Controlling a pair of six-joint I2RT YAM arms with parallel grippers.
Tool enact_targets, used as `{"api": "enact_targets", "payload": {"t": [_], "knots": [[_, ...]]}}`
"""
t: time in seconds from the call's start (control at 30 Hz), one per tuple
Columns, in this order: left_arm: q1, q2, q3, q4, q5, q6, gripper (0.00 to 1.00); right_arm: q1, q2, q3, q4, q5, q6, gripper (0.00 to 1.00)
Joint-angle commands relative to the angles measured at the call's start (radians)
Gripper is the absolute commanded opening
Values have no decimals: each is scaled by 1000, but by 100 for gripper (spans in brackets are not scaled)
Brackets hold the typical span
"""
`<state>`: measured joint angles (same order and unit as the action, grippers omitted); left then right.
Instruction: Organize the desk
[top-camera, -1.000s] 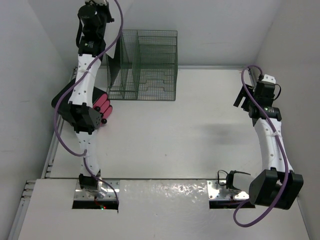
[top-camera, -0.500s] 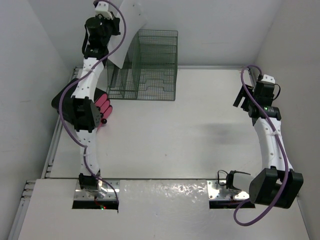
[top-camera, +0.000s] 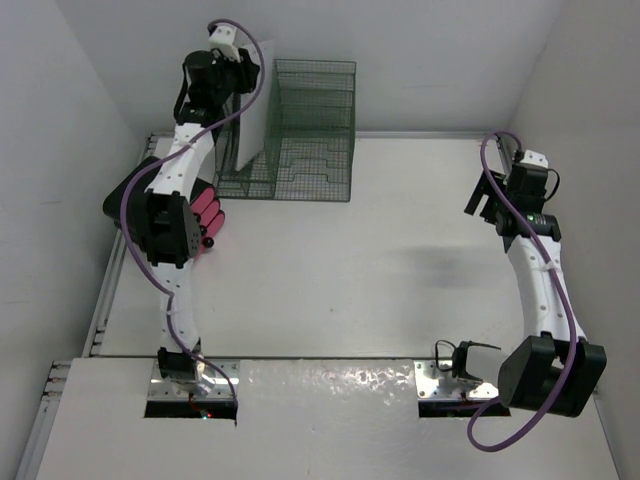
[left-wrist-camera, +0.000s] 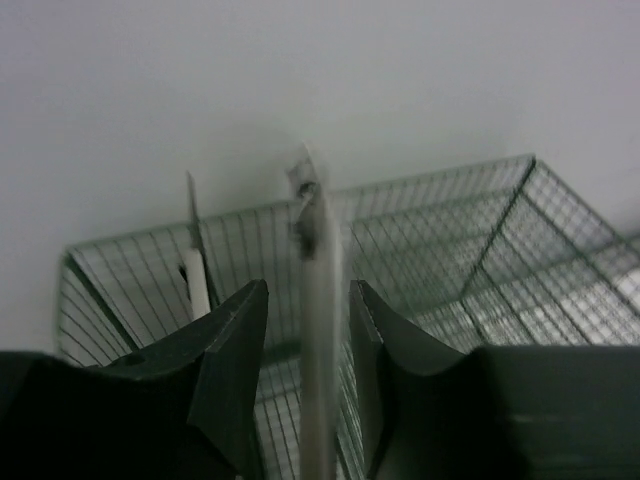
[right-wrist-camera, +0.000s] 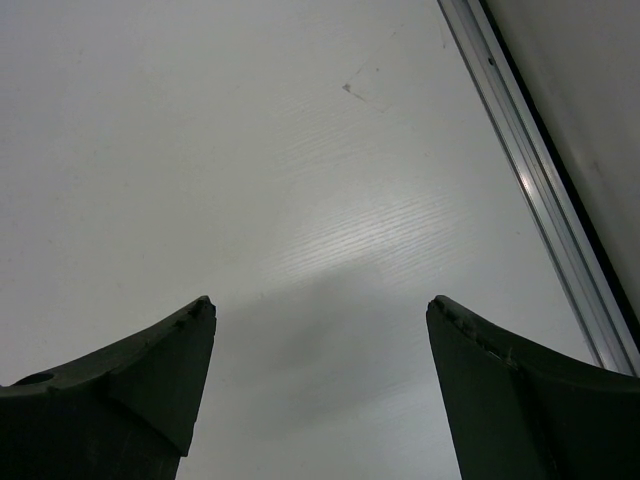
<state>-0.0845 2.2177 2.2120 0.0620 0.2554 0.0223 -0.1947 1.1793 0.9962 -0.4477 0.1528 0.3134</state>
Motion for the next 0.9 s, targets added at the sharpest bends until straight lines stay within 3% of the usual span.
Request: {"api": "enact_targets", "payload": {"t": [0.0,0.13,0.4,0.6,0.87], "knots": [[-26,-24,-18,-54,44,48,37,-2,2,-14,46,-12,-2,83],[-37,-20,-11,-60,1,80,35,-2,5,-30,50,-15,-2,83],[-58,-30,28,-103,-82,99,0,0,9,-41,58,-16,0,84],[-72,-58,34,-25,-189,84,0,0,23,-50,63,-27,7,84],[-95,-84,-93,145,-320,41,0,-2,23,-51,61,-36,15,84]]}}
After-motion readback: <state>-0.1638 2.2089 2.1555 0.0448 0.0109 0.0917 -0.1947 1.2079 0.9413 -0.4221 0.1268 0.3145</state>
